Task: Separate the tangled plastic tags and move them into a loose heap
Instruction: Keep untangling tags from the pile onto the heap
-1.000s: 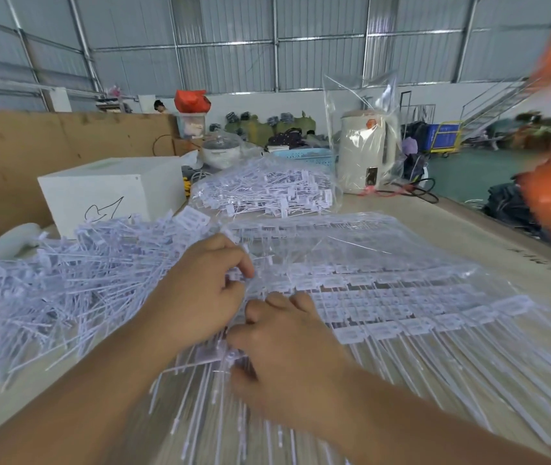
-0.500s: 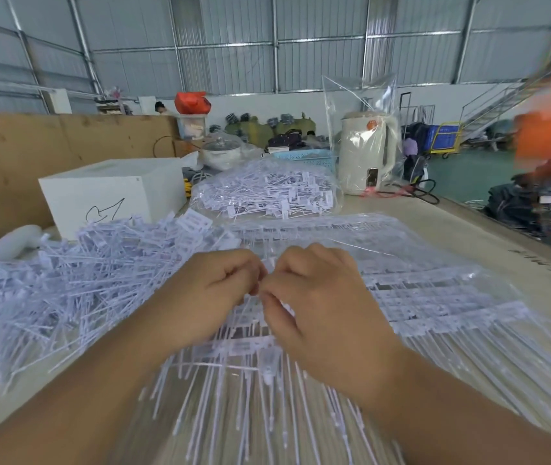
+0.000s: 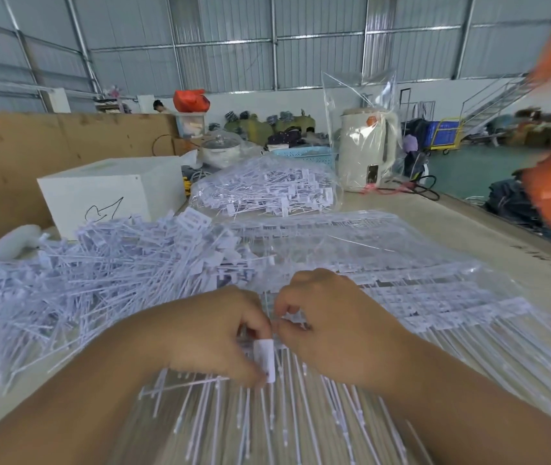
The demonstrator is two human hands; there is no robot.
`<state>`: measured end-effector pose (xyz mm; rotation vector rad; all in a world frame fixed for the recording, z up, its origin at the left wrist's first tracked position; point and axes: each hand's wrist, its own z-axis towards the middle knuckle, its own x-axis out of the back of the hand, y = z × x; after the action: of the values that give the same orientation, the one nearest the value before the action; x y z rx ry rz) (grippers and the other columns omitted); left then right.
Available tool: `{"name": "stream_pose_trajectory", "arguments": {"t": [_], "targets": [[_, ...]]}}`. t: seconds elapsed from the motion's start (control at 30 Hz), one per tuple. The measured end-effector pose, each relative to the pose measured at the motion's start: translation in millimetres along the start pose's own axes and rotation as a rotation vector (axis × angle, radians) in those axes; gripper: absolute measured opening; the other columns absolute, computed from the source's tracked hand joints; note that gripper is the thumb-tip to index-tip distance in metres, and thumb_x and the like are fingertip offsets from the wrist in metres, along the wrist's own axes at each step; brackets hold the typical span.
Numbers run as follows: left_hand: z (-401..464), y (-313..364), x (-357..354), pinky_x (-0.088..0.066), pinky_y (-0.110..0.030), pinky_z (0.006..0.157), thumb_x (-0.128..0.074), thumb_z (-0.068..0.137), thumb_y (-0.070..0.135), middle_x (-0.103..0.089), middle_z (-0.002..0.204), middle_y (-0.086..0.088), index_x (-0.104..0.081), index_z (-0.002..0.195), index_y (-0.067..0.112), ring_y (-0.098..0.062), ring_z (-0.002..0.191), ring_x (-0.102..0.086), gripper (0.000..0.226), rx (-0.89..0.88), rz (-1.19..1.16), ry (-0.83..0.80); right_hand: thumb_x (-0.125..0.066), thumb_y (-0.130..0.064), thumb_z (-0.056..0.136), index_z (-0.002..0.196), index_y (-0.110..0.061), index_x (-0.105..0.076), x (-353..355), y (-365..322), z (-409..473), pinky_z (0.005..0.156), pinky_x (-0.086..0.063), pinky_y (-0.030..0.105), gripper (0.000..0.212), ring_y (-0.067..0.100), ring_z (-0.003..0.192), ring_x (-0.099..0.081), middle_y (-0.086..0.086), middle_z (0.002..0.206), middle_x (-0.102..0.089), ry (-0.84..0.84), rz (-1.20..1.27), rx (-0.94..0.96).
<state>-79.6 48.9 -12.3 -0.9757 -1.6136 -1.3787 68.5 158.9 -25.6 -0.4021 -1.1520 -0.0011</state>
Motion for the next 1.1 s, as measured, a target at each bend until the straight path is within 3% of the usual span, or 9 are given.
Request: {"name": "stream_pose_trajectory", "arguments": {"t": [0.2,0.33,0.43,0.57,0.73,0.83,0.9,1.0,1.1], "targets": [[-2,0,16,-0.047,-0.029,0.079,-0.077,0.075,0.04,-0.07,0.088,0.006,-0.072,0.08,0.028,-0.013,0.083,-0.065,0.014,-0.122,-0.43,0.256,-0.054,-0.026,0.09,0.073,-0.027,-0.055,2,6,0,0.077,-0.046,0.034,0.017,0.015,0.084,-0.054,-0.01,0.085,-0.05,-0.082,0.061,-0.051],[1,-5,23,-0.052,-0.029,0.061,-0.068,0.077,0.034,-0.071,0.075,-0.003,-0.072,0.077,0.027,-0.02,0.067,-0.065,0.008,-0.16,-0.896,0.696,-0.053,-0.029,0.094,0.109,-0.024,-0.066,-5,10,-3,0.093,-0.041,0.033,0.021,0.017,0.106,-0.044,-0.007,0.101,-0.046,-0.19,-0.018,-0.031],[0,-11,31,-0.051,-0.025,0.049,-0.064,0.083,0.029,-0.07,0.069,0.002,-0.071,0.075,0.032,-0.01,0.052,-0.058,0.011,-0.156,-0.985,1.01,-0.053,-0.032,0.092,0.117,-0.022,-0.064,-11,8,-3,0.098,-0.033,0.037,0.029,0.019,0.106,-0.033,-0.003,0.107,-0.043,-0.197,-0.104,-0.033],[4,-24,26,-0.054,-0.035,0.054,-0.065,0.089,0.027,-0.071,0.071,0.002,-0.065,0.08,0.037,-0.013,0.051,-0.057,0.013,-0.051,-0.651,1.186,-0.053,-0.033,0.094,0.117,-0.024,-0.064,-16,5,-2,0.1,-0.03,0.038,0.028,0.02,0.107,-0.032,-0.001,0.111,-0.044,-0.166,-0.166,-0.026],[10,-51,14,-0.051,-0.04,0.072,-0.06,0.094,0.026,-0.07,0.077,-0.005,-0.063,0.098,0.034,-0.028,0.073,-0.064,0.009,0.164,-0.263,1.2,-0.052,-0.034,0.095,0.116,-0.025,-0.06,-10,4,-1,0.097,-0.029,0.035,0.024,0.018,0.109,-0.034,-0.005,0.112,-0.044,-0.05,-0.148,-0.014],[13,-59,12,-0.049,-0.042,0.079,-0.053,0.097,0.011,-0.068,0.091,-0.016,-0.068,0.111,0.006,-0.037,0.084,-0.061,0.021,0.176,0.152,1.162,-0.05,-0.036,0.096,0.114,-0.024,-0.058,-6,4,-1,0.097,-0.029,0.035,0.023,0.017,0.11,-0.035,-0.005,0.113,-0.045,0.021,-0.165,-0.004],[15,-57,14,-0.048,-0.05,0.079,-0.052,0.096,0.005,-0.064,0.088,-0.022,-0.069,0.108,0.0,-0.042,0.085,-0.057,0.021,0.18,0.307,1.12,-0.05,-0.036,0.094,0.108,-0.024,-0.058,-4,4,-1,0.093,-0.028,0.033,0.02,0.016,0.106,-0.035,-0.007,0.108,-0.045,0.056,-0.15,0.004],[15,-55,15,-0.048,-0.053,0.077,-0.056,0.093,0.002,-0.06,0.084,-0.024,-0.07,0.102,-0.001,-0.043,0.082,-0.055,0.017,0.171,0.394,1.095,-0.052,-0.036,0.088,0.093,-0.027,-0.05,1,2,-1,0.085,-0.024,0.03,0.011,0.012,0.095,-0.034,-0.011,0.096,-0.042,0.114,-0.096,0.014],[15,-53,14,-0.048,-0.044,0.086,-0.059,0.095,0.018,-0.058,0.095,-0.015,-0.069,0.107,0.004,-0.035,0.09,-0.057,0.021,0.163,0.213,1.075,-0.052,-0.034,0.081,0.089,-0.028,-0.046,5,2,0,0.081,-0.023,0.03,0.012,0.011,0.09,-0.037,-0.012,0.093,-0.045,0.176,-0.099,-0.004]]}}
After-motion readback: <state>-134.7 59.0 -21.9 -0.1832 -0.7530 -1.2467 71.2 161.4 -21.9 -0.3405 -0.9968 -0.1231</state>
